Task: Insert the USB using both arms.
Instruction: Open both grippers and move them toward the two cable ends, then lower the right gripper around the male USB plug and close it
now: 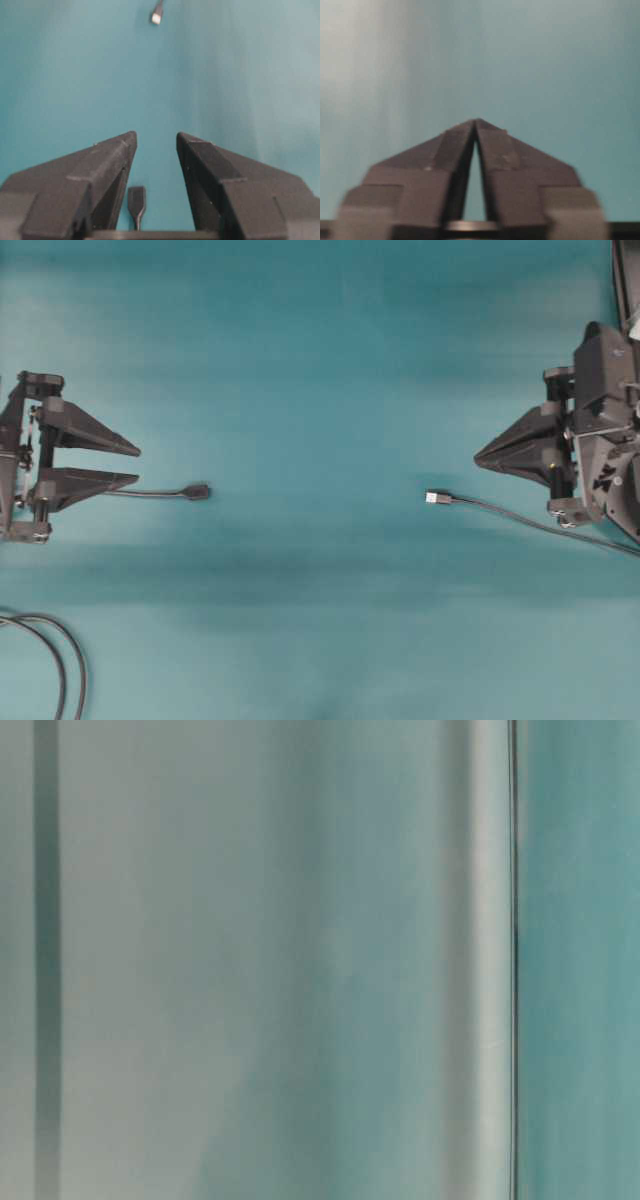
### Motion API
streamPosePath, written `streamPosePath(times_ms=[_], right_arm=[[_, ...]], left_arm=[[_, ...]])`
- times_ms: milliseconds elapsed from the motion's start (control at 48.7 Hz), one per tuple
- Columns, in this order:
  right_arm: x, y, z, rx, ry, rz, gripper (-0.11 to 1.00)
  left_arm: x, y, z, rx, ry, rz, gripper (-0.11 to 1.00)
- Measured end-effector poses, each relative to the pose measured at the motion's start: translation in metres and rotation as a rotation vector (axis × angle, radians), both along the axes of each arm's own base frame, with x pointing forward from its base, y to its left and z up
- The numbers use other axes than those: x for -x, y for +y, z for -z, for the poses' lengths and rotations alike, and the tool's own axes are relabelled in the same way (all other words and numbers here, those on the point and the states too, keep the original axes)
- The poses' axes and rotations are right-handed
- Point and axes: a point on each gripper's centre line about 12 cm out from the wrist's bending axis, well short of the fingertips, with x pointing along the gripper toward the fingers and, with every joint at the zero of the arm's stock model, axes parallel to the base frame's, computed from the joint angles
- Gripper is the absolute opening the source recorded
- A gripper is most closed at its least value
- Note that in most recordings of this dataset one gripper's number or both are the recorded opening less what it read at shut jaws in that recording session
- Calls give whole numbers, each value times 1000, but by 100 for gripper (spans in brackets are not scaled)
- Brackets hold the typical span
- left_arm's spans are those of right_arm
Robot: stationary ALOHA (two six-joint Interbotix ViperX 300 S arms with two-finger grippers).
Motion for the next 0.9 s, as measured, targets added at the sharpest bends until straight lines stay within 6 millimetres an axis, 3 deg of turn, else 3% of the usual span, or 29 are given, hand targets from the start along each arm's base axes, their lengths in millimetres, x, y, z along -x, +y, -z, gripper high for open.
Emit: streamPosePath(times_ms=[123, 185, 328, 575, 903], right_arm=[[-3, 0, 10, 0, 49, 0, 56], [-5, 0, 16, -1, 75, 0, 61], [-7, 0, 34, -4, 153, 2, 55], [-12, 0, 63, -12, 307, 8, 55], [-35, 0, 90, -19, 466, 16, 54]], left_arm=[[-3, 0, 9, -2, 46, 0, 68], [-4, 0, 15, -3, 75, 0, 74], [-8, 0, 30, -7, 144, 1, 88], [-12, -1, 50, -41, 230, 19, 87], [-21, -1, 64, -91, 292, 51, 87]])
